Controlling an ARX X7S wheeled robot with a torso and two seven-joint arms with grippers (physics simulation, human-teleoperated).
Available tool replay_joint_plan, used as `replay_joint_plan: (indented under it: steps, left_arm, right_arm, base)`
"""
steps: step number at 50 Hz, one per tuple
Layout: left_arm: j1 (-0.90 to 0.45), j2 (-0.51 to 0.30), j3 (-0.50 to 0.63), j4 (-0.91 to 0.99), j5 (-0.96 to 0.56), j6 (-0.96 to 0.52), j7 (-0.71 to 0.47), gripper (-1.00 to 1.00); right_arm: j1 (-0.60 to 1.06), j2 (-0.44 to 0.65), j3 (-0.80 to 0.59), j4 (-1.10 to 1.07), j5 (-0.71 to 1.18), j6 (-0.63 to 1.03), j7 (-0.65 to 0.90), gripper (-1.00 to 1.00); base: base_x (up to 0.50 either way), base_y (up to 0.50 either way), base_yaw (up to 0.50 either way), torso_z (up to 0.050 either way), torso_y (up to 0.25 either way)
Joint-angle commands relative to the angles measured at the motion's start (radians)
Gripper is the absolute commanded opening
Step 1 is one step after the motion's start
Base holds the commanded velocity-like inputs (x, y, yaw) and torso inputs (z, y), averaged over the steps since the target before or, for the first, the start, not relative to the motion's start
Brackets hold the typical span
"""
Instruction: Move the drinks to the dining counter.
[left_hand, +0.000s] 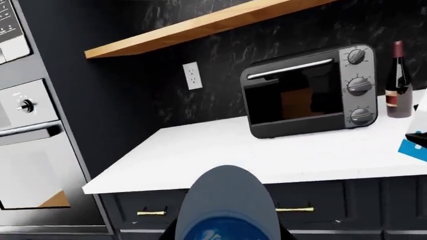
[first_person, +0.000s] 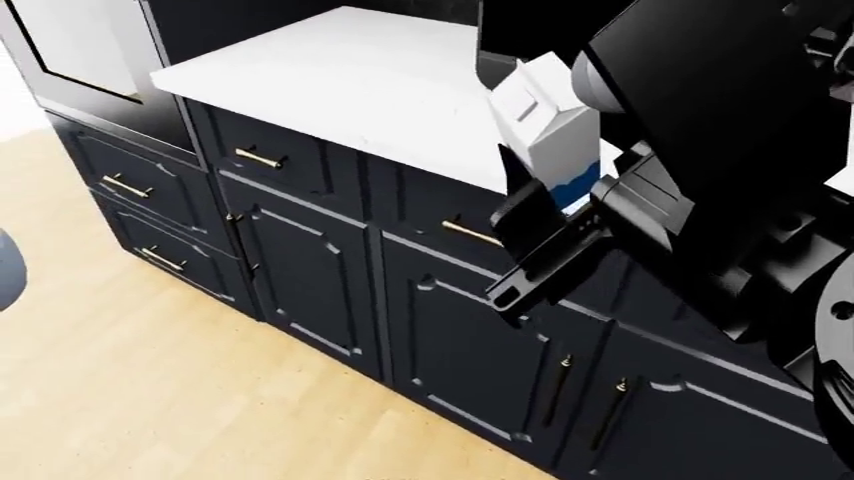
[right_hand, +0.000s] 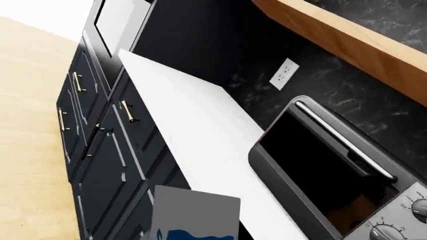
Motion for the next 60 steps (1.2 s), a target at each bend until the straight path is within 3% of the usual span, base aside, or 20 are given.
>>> replay_joint_plan:
  steps: [1,60]
  left_arm:
    - [-0.014,0.001,0.006,0.000,0.008,0.008,-0.003,-1.00]
    - [-0.017,0.007,0.016,0.005,0.010,0.009,-0.004,-1.00]
  right_arm:
    - [0.018,0.009,0.006,-0.002,-0.036,0.007,0.005,-1.00]
    - [0.026,0.038,-0.030,-0.030,-0.049,-0.027,-0.035,-1.00]
  base:
    - [0.00,0.00,0.50,0.000,0.010]
    - [0.00,0.00,0.50,0.001,0.001]
